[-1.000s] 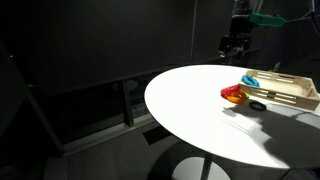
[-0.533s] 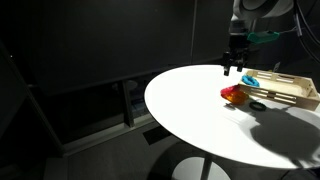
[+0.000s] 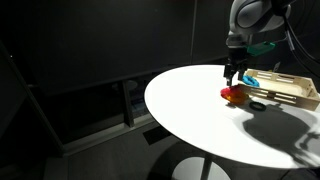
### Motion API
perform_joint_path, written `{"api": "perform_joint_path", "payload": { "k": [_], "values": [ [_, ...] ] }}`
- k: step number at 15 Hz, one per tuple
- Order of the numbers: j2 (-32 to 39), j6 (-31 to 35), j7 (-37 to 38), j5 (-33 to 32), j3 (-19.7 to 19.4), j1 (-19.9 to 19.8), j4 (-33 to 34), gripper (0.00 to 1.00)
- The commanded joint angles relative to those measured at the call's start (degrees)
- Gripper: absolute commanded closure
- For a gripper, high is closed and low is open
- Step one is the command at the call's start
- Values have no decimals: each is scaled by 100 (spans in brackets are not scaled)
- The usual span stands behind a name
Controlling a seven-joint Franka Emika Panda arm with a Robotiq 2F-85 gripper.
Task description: Put the red ring in the box
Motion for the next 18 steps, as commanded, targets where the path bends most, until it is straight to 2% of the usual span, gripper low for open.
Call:
{"api": "perform_joint_path", "payload": {
  "k": [1,2,18],
  "values": [
    [128,-35,-58,0,39,-60,162,0],
    [69,-11,2,-15,39,-35,20,0],
    [260,592,-71,-168,99,83,72,0]
  ]
}}
